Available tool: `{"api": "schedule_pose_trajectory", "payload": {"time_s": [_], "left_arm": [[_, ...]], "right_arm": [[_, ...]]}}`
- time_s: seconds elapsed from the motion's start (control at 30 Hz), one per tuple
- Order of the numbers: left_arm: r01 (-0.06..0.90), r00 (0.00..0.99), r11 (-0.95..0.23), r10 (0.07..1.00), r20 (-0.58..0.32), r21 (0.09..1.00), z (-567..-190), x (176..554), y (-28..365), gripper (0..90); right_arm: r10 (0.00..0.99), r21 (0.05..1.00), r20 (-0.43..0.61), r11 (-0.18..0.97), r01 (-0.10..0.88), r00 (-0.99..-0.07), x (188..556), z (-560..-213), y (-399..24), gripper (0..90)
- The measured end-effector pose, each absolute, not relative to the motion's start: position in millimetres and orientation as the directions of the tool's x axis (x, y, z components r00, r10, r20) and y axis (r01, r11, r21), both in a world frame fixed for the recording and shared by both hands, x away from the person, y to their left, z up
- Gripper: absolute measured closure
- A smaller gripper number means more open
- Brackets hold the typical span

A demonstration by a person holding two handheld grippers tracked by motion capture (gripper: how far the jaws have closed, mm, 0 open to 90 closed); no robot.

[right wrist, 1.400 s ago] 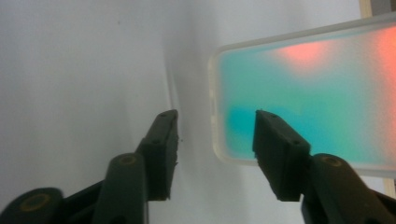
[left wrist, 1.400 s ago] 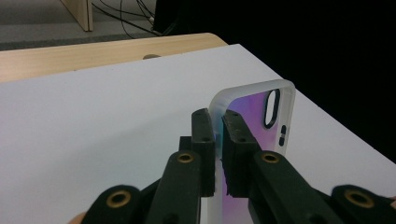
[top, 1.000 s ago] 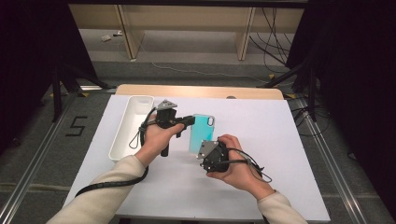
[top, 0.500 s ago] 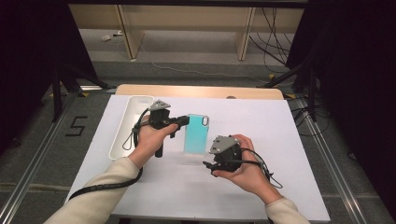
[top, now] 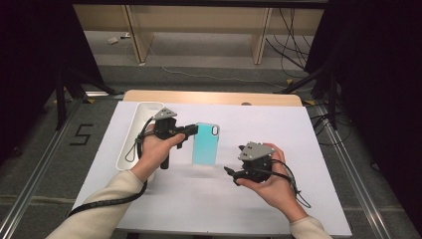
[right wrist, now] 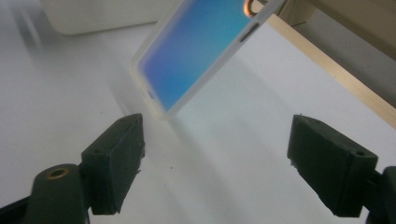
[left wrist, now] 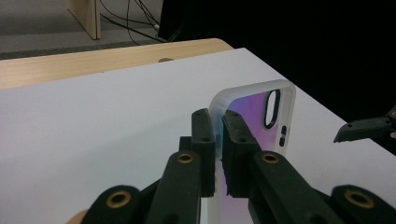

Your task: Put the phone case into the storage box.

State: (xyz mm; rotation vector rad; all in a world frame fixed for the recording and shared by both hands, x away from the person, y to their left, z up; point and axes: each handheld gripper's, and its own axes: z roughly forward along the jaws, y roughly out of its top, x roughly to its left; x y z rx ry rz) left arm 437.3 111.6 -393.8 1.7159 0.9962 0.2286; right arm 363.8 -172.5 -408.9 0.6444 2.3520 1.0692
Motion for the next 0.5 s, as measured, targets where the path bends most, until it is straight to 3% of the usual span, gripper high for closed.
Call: {"api": "schedule_pose_trajectory", "payload": {"time_s": [0.5], "left_arm": [[0.488,0.629,-0.055,0.714,-0.307,0.871,-388.7,430.2,126.4,84.1]], "right_arm": [[0.660,0.848,-0.133,0.462,0.260,-0.739,355.2,-405.7,-199.0,19.7]]}}
